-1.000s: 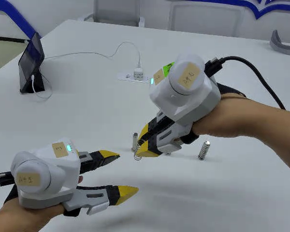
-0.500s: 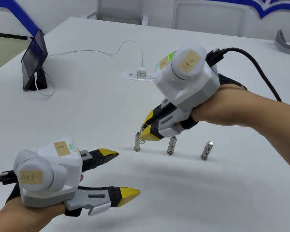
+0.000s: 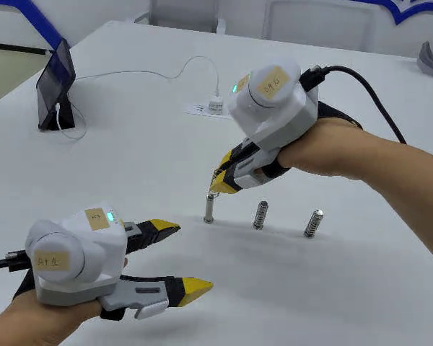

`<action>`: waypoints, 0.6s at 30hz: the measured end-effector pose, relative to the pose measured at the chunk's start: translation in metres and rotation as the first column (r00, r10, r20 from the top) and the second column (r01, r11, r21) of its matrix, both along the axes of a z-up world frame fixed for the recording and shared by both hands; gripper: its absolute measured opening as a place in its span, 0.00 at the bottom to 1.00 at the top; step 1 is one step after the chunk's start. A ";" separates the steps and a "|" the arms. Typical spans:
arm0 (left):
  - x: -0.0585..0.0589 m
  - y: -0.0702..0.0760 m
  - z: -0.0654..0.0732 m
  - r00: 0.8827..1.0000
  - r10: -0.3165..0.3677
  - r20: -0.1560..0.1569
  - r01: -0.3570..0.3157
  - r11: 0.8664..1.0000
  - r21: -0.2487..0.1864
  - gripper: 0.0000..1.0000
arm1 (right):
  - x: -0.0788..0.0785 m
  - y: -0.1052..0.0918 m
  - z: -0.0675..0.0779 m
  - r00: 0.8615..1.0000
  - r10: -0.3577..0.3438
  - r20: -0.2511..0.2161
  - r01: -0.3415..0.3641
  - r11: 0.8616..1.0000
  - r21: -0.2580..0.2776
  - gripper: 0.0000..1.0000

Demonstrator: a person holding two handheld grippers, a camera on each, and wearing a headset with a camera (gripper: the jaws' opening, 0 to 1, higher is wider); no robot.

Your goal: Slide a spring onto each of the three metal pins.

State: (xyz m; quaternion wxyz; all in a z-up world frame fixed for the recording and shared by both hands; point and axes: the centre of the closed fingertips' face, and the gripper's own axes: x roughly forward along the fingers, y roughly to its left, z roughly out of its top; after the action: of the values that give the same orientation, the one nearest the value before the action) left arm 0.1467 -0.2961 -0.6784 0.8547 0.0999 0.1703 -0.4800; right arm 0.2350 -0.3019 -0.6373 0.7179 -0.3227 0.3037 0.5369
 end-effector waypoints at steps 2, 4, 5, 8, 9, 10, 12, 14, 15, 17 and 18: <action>0.000 0.001 0.000 1.000 0.003 -0.001 -0.003 1.000 0.000 0.59 | 0.002 0.000 -0.002 1.000 -0.004 -0.009 0.004 1.000 -0.002 0.12; 0.001 0.002 0.000 1.000 0.005 -0.001 -0.005 1.000 0.001 0.59 | 0.004 0.001 -0.005 1.000 -0.011 -0.019 0.011 1.000 -0.002 0.12; 0.001 0.003 0.000 1.000 0.007 -0.001 -0.007 1.000 0.001 0.59 | 0.005 0.001 -0.007 1.000 -0.014 -0.022 0.014 1.000 -0.003 0.12; 0.002 0.004 0.000 1.000 0.012 -0.002 -0.012 1.000 -0.001 0.59 | 0.005 0.002 -0.010 0.999 -0.018 -0.033 0.018 1.000 -0.005 0.12; 0.002 0.005 0.000 1.000 0.013 -0.002 -0.013 1.000 -0.001 0.59 | 0.005 0.001 -0.011 0.999 -0.019 -0.035 0.018 1.000 -0.006 0.12; 0.003 0.005 -0.001 1.000 0.014 -0.004 -0.014 1.000 0.000 0.59 | 0.003 0.001 -0.012 0.999 -0.019 -0.038 0.019 1.000 -0.005 0.12; 0.002 0.005 -0.002 1.000 0.014 -0.005 -0.014 1.000 0.001 0.58 | 0.002 0.001 -0.013 0.999 -0.020 -0.040 0.019 1.000 -0.005 0.12; 0.002 0.005 -0.003 1.000 0.014 -0.008 -0.014 1.000 0.000 0.58 | 0.003 0.002 -0.014 0.999 -0.021 -0.040 0.021 1.000 -0.007 0.12; 0.002 0.005 -0.003 1.000 0.014 -0.008 -0.014 1.000 0.001 0.58 | 0.003 0.002 -0.014 0.999 -0.023 -0.043 0.023 1.000 -0.006 0.12; 0.002 0.006 -0.003 1.000 0.014 -0.009 -0.014 1.000 0.001 0.58 | 0.002 0.002 -0.015 0.998 -0.026 -0.050 0.026 1.000 -0.002 0.12; 0.002 0.006 -0.003 1.000 0.014 -0.009 -0.014 1.000 -0.001 0.58 | 0.002 0.002 -0.016 0.998 -0.028 -0.053 0.027 1.000 -0.006 0.12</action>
State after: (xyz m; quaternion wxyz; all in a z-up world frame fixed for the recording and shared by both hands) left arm 0.1489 -0.2905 -0.6812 0.8574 0.0961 0.1748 -0.4744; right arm 0.2373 -0.2998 -0.6531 0.7161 -0.3057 0.3285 0.5347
